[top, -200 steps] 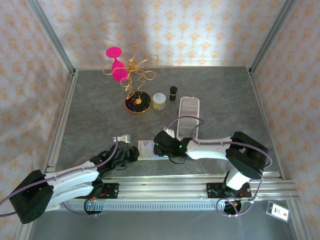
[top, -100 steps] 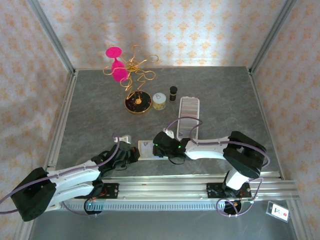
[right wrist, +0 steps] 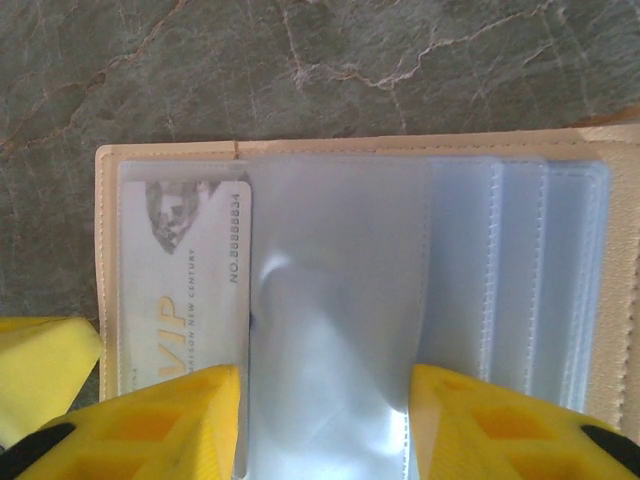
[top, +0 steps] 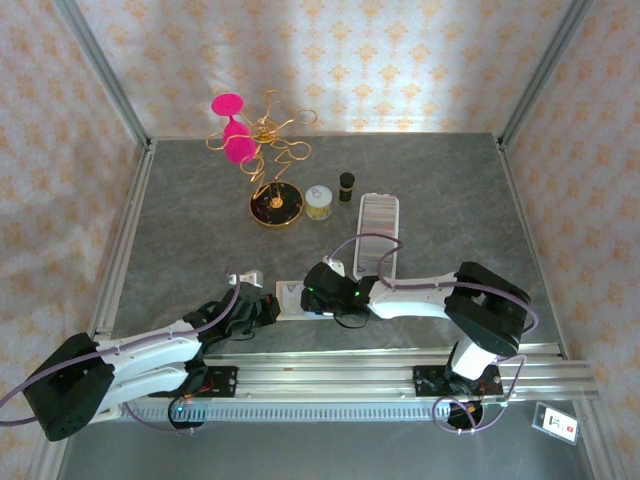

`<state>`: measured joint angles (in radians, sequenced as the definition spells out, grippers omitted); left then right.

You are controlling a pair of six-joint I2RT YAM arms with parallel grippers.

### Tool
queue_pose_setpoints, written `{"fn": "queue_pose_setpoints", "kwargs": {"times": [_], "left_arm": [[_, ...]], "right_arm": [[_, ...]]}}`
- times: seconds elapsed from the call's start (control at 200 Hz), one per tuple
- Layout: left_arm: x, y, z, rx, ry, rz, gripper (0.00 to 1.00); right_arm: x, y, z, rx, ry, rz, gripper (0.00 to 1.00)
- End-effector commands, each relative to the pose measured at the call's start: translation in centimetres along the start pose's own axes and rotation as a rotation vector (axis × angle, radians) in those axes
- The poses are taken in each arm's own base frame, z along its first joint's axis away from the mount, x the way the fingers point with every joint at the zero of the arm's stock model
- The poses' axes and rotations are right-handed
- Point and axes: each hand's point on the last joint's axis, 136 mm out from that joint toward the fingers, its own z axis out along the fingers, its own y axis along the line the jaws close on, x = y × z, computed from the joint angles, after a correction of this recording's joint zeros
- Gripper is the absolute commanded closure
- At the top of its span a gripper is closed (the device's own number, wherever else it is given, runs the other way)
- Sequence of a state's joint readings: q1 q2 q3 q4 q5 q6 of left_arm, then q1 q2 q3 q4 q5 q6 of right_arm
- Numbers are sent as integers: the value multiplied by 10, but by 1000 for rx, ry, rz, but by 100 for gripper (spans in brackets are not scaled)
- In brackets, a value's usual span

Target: Put the credit cards into the card holder

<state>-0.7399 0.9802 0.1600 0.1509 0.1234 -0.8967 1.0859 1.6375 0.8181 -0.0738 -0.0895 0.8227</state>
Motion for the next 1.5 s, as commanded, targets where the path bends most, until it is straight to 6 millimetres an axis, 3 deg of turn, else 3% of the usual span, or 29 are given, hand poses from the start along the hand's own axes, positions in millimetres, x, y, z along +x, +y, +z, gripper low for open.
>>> {"fn": "queue_pose_setpoints", "kwargs": {"times": [0.0, 0.305, 0.526, 0.721, 0.906, 1.206, 1.402, 1.497], "left_arm": [[2, -1, 1, 13, -2, 1, 99], [2, -1, 1, 13, -3, -3, 100], [2, 0, 2, 8, -5, -4, 100], [0, 2, 1, -4, -13, -6, 100], [-5, 6, -5, -18, -47, -15, 100], [-12, 8, -17, -2, -100, -63, 100], [-23, 12, -27, -20, -161, -77, 100], [-26, 8, -30, -9, -172, -74, 100]], "right_arm": [[-10, 18, -8, -41, -38, 14, 53], [-21, 29, -19, -82, -76, 22, 53], [-19, 53, -21, -206, -59, 50, 53], [-9, 58, -6, -234, -11, 62, 56], [-10, 69, -4, -261, -8, 51, 57], [0, 69, 17, -238, 37, 44, 55], [1, 74, 19, -245, 46, 34, 53], [-10, 74, 10, -224, -2, 4, 53]]}}
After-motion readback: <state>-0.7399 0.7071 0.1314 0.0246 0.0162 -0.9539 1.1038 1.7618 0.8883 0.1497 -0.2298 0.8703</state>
